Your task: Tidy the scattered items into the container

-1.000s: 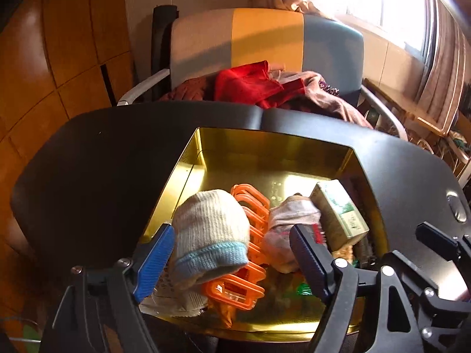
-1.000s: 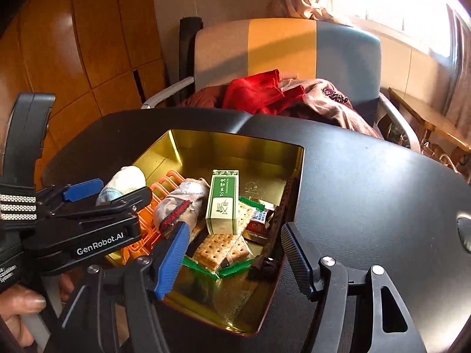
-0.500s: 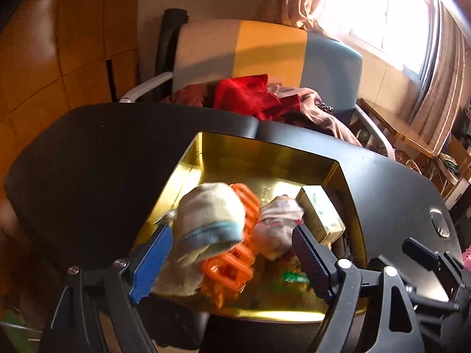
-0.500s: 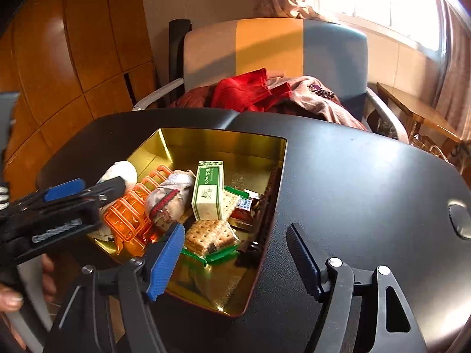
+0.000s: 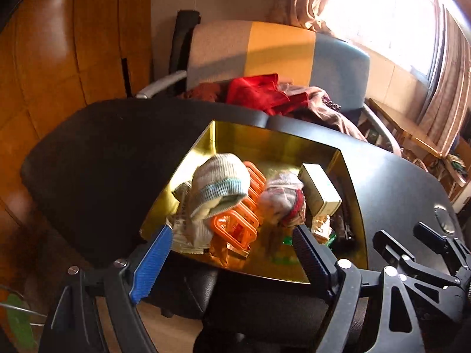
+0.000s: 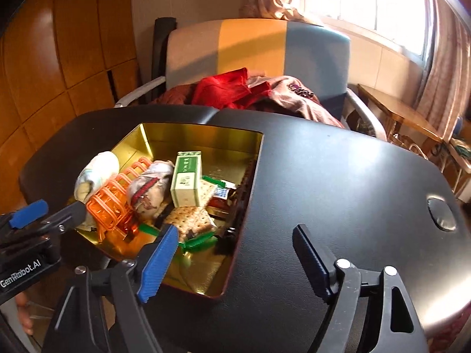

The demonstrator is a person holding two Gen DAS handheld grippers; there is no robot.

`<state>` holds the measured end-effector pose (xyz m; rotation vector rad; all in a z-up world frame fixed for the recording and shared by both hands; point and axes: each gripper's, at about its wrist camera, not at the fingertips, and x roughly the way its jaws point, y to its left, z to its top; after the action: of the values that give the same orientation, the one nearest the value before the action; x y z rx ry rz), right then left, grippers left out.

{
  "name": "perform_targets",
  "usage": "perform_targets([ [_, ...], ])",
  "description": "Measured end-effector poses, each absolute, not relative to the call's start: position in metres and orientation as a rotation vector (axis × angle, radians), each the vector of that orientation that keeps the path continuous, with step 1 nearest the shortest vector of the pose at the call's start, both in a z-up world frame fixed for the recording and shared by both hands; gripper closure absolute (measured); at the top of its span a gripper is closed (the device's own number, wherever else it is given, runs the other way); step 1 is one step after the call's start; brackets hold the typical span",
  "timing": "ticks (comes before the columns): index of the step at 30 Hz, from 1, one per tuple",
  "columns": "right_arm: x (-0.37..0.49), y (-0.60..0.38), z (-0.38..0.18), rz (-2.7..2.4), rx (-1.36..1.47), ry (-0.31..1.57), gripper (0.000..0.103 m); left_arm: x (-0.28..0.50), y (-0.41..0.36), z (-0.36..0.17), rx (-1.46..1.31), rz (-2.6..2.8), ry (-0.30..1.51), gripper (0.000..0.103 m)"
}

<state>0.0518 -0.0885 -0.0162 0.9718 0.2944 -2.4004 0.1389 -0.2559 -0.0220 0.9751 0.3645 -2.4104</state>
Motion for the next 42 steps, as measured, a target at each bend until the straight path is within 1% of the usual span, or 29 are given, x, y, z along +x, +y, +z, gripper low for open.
perform_targets([
  [5,0.059,-0.085,-0.009,-2.431,0.95,0.287,0.011,0.139,-0.252,-0.015,0.958,-2.362,0.335,0.018],
  [11,0.062,-0.083,-0.01,-2.422,0.944,0.278,0.009,0.137,-0.248,-0.012,0.947,-2.318,0.313,0.018],
  [21,0.064,-0.082,-0.014,-2.413,0.955,0.271,0.008,0.129,-0.237,-0.007,0.943,-2.329,0.274,0.019],
  [27,0.066,-0.087,-0.012,-2.404,0.945,0.29,0.007,0.128,-0.24,-0.005,0.969,-2.319,0.313,0.023],
  [28,0.067,-0.091,-0.011,-2.4,0.939,0.303,0.007,0.129,-0.242,-0.005,0.976,-2.313,0.325,0.024],
  [29,0.067,-0.095,-0.01,-2.394,0.93,0.322,0.006,0.13,-0.243,-0.006,0.978,-2.307,0.327,0.027],
  [35,0.069,-0.119,-0.012,-2.349,0.913,0.381,0.005,0.136,-0.254,-0.005,0.932,-2.268,0.284,0.029],
  [37,0.07,-0.122,-0.015,-2.343,0.916,0.39,0.005,0.139,-0.257,-0.003,0.902,-2.27,0.303,0.029],
  [38,0.07,-0.123,-0.016,-2.34,0.917,0.395,0.005,0.14,-0.26,-0.002,0.886,-2.271,0.315,0.033],
  [39,0.07,-0.124,-0.017,-2.339,0.918,0.399,0.005,0.141,-0.261,-0.002,0.881,-2.271,0.324,0.034],
  [42,0.07,-0.125,-0.018,-2.337,0.922,0.399,0.005,0.141,-0.266,-0.002,0.883,-2.266,0.343,0.034],
])
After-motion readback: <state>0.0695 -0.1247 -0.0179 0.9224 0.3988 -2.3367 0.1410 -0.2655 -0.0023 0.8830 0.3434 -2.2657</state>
